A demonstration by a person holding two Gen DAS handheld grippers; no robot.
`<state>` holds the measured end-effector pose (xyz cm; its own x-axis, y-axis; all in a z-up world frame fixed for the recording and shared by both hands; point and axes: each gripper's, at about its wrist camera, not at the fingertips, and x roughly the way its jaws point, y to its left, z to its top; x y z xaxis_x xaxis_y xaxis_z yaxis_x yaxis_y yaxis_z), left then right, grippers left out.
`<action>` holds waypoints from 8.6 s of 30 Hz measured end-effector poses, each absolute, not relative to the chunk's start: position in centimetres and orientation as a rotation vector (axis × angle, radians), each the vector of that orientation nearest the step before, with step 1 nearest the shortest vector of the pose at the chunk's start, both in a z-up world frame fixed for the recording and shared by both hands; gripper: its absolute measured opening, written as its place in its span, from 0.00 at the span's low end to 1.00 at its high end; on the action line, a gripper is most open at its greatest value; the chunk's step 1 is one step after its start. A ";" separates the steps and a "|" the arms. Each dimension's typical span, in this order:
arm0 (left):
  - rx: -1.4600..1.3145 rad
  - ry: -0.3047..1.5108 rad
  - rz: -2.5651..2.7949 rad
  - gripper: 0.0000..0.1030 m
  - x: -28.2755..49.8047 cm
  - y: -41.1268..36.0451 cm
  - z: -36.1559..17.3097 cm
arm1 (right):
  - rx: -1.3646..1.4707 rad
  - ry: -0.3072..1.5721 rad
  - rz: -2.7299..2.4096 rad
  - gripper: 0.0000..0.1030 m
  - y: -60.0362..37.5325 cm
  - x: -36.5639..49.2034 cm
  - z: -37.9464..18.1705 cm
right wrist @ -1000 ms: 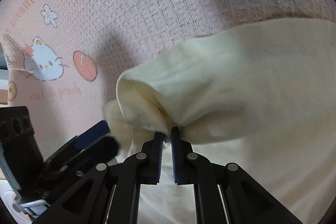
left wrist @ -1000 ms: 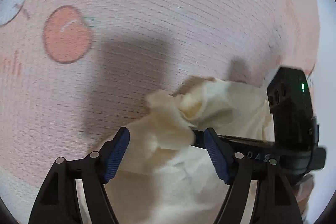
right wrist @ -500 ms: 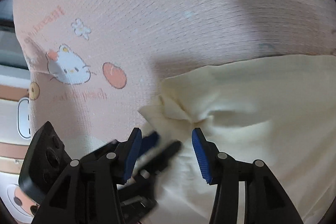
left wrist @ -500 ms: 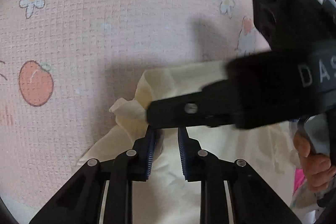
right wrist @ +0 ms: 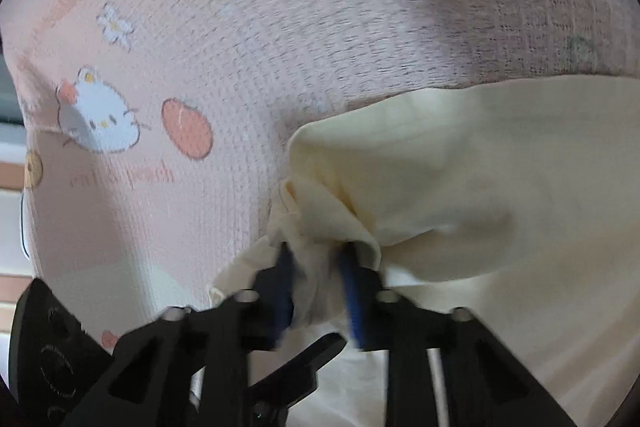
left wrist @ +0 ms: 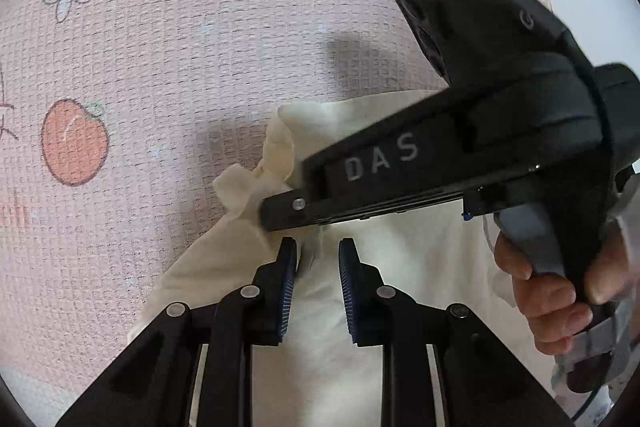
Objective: Fold clothes
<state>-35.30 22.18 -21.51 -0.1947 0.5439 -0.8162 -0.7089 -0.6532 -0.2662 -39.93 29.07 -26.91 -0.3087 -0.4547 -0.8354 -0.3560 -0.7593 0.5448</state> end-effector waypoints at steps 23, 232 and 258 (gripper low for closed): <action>-1.152 0.064 2.186 0.14 -42.6 21.4 -16.7 | 1.317 -0.957 -2.446 0.08 26.6 -46.8 -17.3; -0.868 0.869 1.717 0.08 -30.6 54.8 -19.4 | 1.863 -0.045 -2.986 0.05 60.6 -20.2 -20.8; -1.034 0.422 1.849 0.64 -31.9 49.3 -14.2 | 1.709 -0.108 -3.096 0.60 55.9 -18.5 -14.4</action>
